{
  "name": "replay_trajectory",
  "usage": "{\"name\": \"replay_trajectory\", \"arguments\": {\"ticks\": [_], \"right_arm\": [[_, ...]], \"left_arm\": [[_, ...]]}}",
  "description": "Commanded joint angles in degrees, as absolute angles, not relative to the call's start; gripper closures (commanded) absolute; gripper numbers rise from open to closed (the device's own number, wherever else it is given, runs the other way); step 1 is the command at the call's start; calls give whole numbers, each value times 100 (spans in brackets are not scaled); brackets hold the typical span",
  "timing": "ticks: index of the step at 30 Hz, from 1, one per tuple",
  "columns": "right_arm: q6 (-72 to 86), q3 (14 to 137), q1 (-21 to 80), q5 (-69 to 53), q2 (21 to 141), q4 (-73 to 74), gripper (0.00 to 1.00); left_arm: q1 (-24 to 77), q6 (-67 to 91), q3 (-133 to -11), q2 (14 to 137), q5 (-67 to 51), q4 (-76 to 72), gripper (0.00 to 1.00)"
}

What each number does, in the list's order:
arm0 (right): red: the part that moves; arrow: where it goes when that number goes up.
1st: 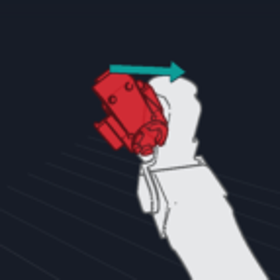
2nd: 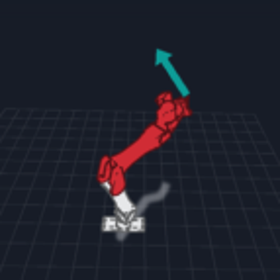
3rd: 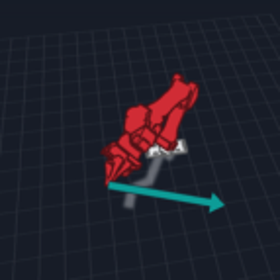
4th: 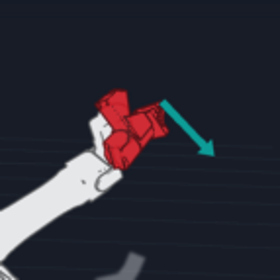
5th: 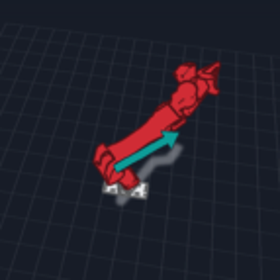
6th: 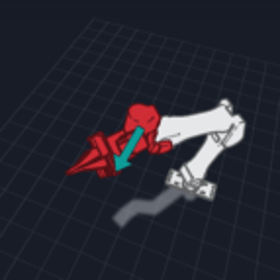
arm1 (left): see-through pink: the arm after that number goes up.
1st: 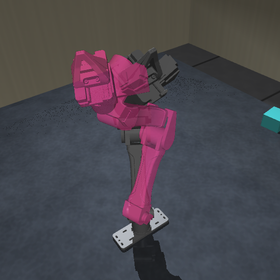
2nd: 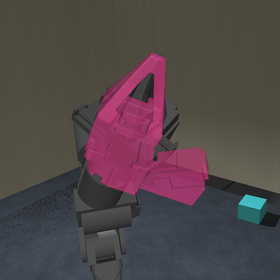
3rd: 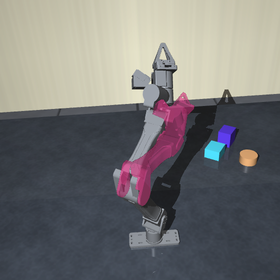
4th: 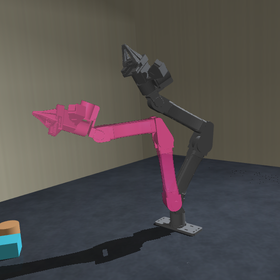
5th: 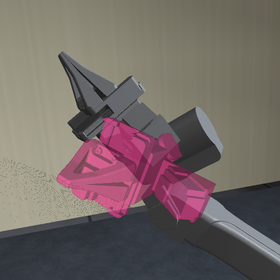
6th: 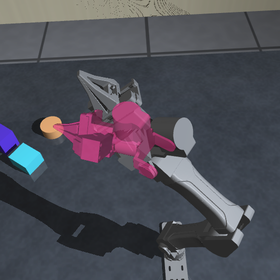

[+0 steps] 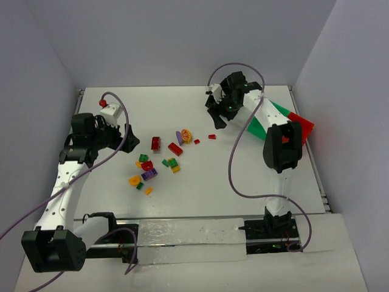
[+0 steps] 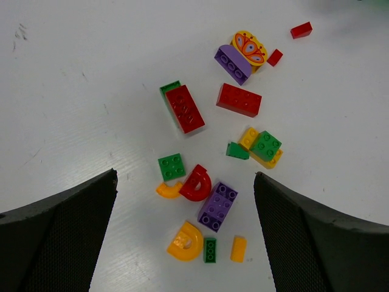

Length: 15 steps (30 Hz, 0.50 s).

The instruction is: Sort the legos into containers by color

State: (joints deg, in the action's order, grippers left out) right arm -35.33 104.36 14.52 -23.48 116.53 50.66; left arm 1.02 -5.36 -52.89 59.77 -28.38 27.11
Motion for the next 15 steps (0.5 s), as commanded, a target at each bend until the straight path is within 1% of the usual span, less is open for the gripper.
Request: {"name": "replay_trajectory", "arguments": {"ticks": [1,6,10,13,15], "right_arm": [[-4251,11295,1720,-2338,12305,5842,16],[-4657,11500,1886,-2209,12724,5917,24],[-4839,11525,1990,-2110,12979,5910,32],[-4895,11530,2039,-2095,13094,5933,36],[-4934,11438,2075,-2073,13132,5890,36]], "left_arm": [[88,-855,-5235,5761,-3370,2411,1],[88,-1034,-5261,5829,-3530,2563,1],[88,-1002,-5221,5864,-3452,2521,1],[88,-991,-5221,5876,-3428,2514,1],[88,-972,-5209,5885,-3400,2489,1]]}}
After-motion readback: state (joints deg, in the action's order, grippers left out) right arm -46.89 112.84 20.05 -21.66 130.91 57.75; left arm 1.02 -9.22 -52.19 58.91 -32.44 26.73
